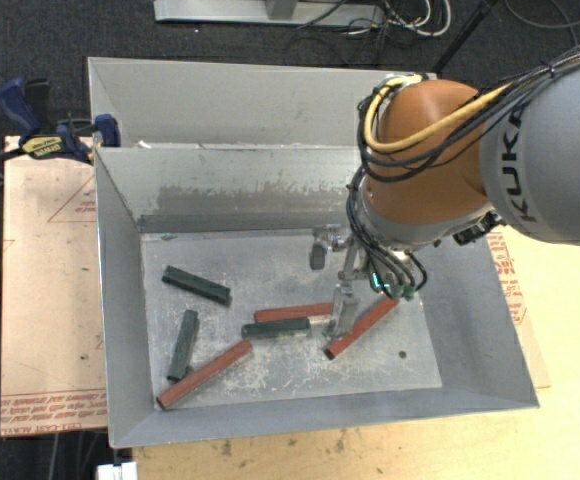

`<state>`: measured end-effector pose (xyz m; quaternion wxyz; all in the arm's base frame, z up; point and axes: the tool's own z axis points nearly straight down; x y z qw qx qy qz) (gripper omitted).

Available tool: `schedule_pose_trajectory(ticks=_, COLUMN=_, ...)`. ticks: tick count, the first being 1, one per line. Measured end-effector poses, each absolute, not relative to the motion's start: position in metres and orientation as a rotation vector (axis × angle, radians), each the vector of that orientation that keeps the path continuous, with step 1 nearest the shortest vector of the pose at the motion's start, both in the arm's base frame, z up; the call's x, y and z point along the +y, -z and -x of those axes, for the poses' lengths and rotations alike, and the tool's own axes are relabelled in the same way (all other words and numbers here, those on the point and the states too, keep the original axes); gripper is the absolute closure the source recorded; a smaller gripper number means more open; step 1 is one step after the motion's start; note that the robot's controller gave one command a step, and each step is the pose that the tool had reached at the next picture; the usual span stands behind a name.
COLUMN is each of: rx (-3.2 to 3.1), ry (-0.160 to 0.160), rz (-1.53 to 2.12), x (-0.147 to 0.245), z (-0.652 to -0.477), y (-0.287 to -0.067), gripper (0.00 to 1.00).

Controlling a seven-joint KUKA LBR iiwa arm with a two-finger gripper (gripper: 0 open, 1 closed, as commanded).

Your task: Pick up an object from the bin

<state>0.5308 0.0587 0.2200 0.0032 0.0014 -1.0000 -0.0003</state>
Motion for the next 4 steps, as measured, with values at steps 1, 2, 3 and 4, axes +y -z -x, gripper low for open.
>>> schedule_pose_trajectory(ticks=1, rx=-3.142, ry=0.002, rz=-0.002, x=0.058, z=-0.532, y=-0.224, gripper=0.00)
schedule_pose_trajectory(ticks=2, rx=-3.151, ry=0.003, rz=0.007, x=0.039, z=-0.541, y=-0.176, gripper=0.00)
schedule_pose_trajectory(ticks=3, rx=-3.137, ry=0.003, rz=0.187, x=0.034, z=-0.537, y=-0.075, gripper=1.00)
schedule_pose_trajectory(ticks=4, rx=-3.137, ry=0.003, rz=0.187, x=0.034, z=-0.537, y=-0.075, gripper=1.00)
